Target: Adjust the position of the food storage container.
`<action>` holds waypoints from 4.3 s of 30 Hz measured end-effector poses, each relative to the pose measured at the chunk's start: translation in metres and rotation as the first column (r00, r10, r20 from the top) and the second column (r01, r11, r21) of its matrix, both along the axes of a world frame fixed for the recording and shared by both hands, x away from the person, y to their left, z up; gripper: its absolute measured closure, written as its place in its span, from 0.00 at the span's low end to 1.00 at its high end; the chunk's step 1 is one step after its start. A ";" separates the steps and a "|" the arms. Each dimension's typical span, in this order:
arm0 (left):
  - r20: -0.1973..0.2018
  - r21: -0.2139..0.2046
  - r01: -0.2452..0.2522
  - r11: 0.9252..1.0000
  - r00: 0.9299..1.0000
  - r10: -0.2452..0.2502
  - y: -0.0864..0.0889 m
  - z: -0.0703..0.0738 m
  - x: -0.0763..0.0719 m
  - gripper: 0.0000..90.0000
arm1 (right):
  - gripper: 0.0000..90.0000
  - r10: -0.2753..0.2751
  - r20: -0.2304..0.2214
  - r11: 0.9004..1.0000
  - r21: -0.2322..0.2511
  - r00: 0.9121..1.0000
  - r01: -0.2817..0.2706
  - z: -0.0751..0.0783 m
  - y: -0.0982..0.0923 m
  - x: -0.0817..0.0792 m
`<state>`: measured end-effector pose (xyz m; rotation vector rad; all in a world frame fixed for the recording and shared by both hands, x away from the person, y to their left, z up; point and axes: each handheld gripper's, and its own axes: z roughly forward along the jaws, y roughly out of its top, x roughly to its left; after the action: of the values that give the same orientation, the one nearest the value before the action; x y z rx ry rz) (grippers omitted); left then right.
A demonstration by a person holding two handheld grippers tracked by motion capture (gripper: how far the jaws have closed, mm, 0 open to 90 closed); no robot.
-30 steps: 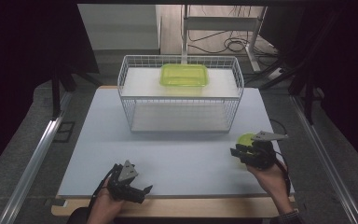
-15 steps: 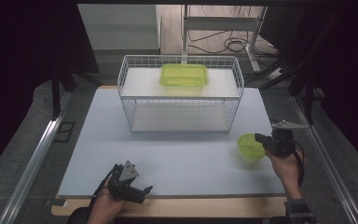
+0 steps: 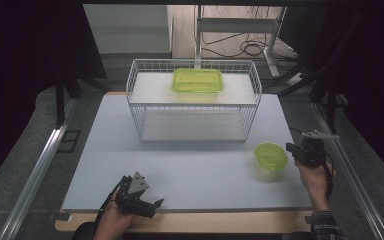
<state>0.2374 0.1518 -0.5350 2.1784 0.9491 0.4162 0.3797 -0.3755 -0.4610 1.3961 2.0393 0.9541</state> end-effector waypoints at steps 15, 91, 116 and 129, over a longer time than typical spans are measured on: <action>-0.005 0.010 -0.002 1.000 1.000 0.002 0.000 -0.001 0.000 0.02 | 0.99 0.020 -0.059 1.000 -0.020 0.998 -0.021 -0.012 0.007 -0.006; -0.029 0.022 0.006 1.000 1.000 -0.006 -0.002 -0.003 0.001 0.02 | 0.98 0.461 -0.211 0.880 0.235 0.862 -0.413 -0.053 0.176 -0.010; -0.001 -0.081 0.012 0.997 1.000 -0.012 0.002 0.004 -0.002 0.02 | 0.51 0.382 -0.085 0.923 0.089 0.920 -0.375 -0.030 0.145 -0.029; 0.011 -0.058 0.021 0.998 1.000 -0.020 0.000 0.004 -0.002 0.02 | 0.16 0.423 -0.079 0.904 0.111 0.903 -0.414 -0.034 0.137 -0.043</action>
<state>0.2349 0.1522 -0.5313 2.1294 0.9212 0.3852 0.3365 -0.2384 -0.4949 1.0831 2.4622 1.1839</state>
